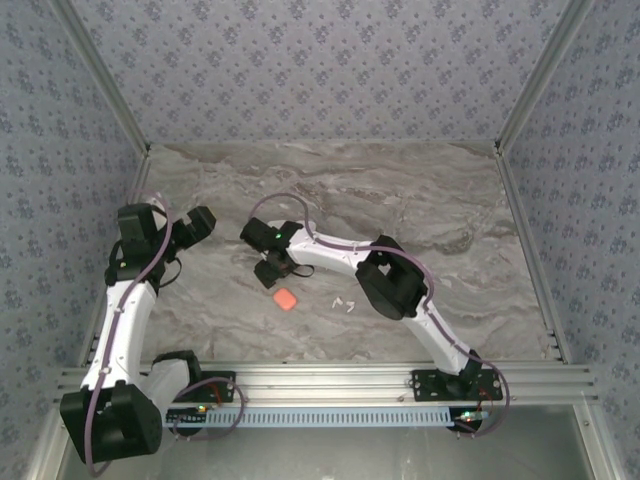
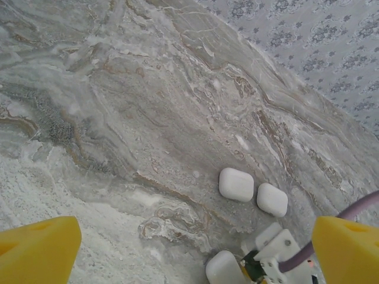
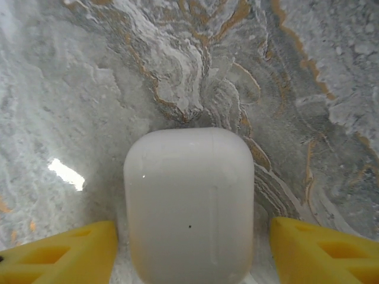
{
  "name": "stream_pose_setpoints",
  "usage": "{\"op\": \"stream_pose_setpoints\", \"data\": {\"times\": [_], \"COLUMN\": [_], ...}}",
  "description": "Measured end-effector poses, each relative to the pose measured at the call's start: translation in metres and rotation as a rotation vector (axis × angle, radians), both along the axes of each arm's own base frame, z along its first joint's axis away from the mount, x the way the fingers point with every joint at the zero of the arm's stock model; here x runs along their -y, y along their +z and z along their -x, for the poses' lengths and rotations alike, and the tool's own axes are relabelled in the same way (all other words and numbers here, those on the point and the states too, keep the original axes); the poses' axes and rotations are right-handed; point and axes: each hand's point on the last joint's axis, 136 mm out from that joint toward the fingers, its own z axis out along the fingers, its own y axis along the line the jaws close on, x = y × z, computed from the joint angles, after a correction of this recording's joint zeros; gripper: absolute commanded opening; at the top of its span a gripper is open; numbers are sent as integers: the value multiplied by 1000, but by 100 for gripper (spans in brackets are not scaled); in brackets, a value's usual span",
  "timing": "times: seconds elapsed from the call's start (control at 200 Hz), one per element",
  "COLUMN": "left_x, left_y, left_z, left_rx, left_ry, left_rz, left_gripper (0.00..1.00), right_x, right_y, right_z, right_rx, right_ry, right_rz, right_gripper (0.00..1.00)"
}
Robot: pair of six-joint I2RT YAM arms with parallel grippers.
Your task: Insert wireless bluetooth earbuds into charging case
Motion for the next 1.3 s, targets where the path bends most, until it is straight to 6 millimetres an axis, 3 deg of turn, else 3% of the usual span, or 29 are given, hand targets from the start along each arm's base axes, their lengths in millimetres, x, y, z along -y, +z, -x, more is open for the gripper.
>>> {"op": "stream_pose_setpoints", "data": {"times": [0.24, 0.43, 0.59, 0.685, 0.805, 0.974, 1.144, 1.304], "left_x": [3, 8, 24, 39, 59, 103, 154, 187], "left_y": [1, 3, 7, 10, 15, 42, 77, 96], "left_z": [1, 1, 4, 7, 13, 25, 49, 72], "left_rx": [3, 5, 17, 17, 17, 73, 138, 175], "left_ry": [-13, -38, -120, -196, -305, -526, -764, -921], "left_rz": [13, 34, 86, 139, 217, 307, 352, 375], "left_gripper": [99, 97, 89, 86, 85, 84, 84, 84], "right_x": [0, 2, 22, 36, 49, 71, 88, 96], "right_y": [0, 2, 17, 47, 109, 188, 237, 261], "right_z": [0, 0, 8, 12, 16, 26, 38, 44], "right_rx": [-3, 7, 35, 95, 225, 432, 578, 657], "right_ry": [21, 40, 67, 87, 118, 192, 281, 338], "right_rz": [6, 7, 8, -32, -143, -291, -343, -346], "right_gripper": [49, 45, 44, 43, 43, 42, 43, 43]}}
